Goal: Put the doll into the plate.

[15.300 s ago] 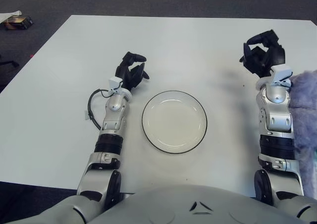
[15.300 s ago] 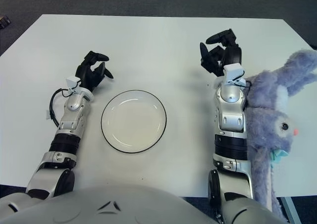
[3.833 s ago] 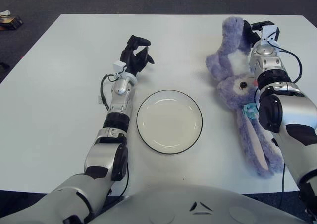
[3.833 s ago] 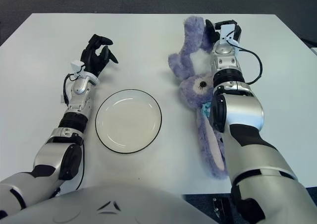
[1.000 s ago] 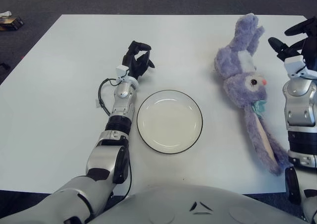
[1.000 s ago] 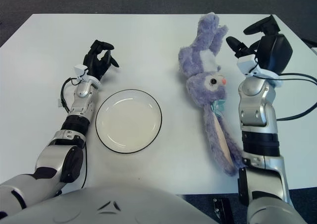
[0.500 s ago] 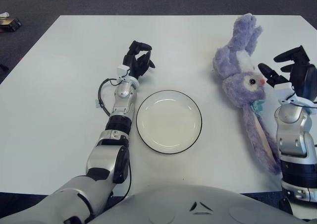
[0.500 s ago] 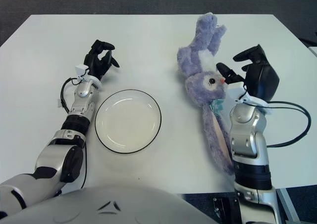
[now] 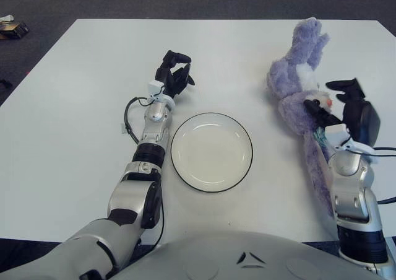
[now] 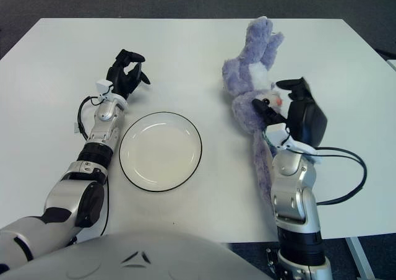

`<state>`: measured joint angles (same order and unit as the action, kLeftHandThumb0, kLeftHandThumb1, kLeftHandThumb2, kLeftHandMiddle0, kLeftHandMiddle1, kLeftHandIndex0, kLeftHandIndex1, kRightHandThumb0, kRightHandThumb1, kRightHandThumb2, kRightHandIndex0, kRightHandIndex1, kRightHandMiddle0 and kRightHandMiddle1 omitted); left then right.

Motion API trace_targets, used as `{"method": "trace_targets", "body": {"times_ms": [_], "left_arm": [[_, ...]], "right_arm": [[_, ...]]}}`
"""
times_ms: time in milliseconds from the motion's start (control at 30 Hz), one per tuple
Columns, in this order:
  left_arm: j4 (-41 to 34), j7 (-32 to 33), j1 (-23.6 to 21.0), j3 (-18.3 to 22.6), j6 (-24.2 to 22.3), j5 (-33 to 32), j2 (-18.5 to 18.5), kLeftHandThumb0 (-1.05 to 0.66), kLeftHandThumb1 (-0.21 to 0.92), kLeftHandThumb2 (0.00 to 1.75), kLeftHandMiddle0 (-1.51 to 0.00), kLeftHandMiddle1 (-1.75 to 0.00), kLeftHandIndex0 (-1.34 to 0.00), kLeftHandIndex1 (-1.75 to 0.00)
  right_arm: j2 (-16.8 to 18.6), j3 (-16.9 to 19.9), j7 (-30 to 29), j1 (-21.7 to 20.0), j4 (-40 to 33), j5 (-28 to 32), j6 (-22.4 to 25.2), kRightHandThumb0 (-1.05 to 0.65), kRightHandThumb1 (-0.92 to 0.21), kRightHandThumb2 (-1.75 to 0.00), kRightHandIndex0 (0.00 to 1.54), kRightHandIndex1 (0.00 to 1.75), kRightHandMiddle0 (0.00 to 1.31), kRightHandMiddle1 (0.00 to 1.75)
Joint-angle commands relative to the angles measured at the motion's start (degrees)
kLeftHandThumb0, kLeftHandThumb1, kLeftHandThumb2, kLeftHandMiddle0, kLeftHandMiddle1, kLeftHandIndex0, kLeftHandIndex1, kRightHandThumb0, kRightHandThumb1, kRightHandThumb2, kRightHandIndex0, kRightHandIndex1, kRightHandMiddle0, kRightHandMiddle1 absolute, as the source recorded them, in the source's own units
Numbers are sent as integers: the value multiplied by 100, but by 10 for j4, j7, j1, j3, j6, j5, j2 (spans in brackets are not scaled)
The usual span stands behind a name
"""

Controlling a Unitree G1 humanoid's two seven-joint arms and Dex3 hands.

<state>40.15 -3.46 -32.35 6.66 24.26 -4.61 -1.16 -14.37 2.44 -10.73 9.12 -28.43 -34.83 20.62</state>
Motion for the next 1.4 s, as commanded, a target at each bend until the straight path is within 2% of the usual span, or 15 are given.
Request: {"method": "trace_targets", "body": {"times_ms": [0,333,567,733,900,967,1167,1367], "left_arm": [[1,3,-11,-2,-4,3,4,-35,92,33,-87,-158,-40,-154],[1,2,-11,-1,-5,3,4,-35,92,33,-87,-158,-41,-153],[-1,3,-9,-2,-7,4,2,-35,92,33,-87,-158,-41,-153],[-3,5,-8,-3,-7,5,1,-35,92,33,-87,-157,-41,-153],[-6,5,-5,-3,-8,6,0,-35,92,33,-87,-157,-41,-153],[-7,5,-5,-3,-8,6,0,-35,92,33,-87,-157,-41,-153],[-12,7,-1,-4,-9,7,-1,-35,92,33,-88,-157,-41,-153],[-16,8,2,-5,-11,8,-1,-35,92,33,-88,-156,-41,-153]], "right_arm": [[8,-6,18,15,-11,-2,8,-64,-92,-31,48,32,28,73],[22,-23,30,29,-13,-2,-4,-64,-92,-33,47,25,28,68],[18,-40,49,40,-6,4,-22,-66,-92,-35,45,11,28,66],[11,-51,65,44,4,1,-30,-70,-92,-38,41,3,27,52],[5,-58,86,44,10,-2,-24,-74,-92,-42,33,0,26,34],[5,-58,88,44,10,-2,-24,-75,-92,-43,32,0,26,31],[-19,-76,130,24,53,-19,0,-82,-92,-50,11,0,30,19],[-31,-85,139,11,95,-20,-3,-88,-92,-56,4,0,32,14]]}}
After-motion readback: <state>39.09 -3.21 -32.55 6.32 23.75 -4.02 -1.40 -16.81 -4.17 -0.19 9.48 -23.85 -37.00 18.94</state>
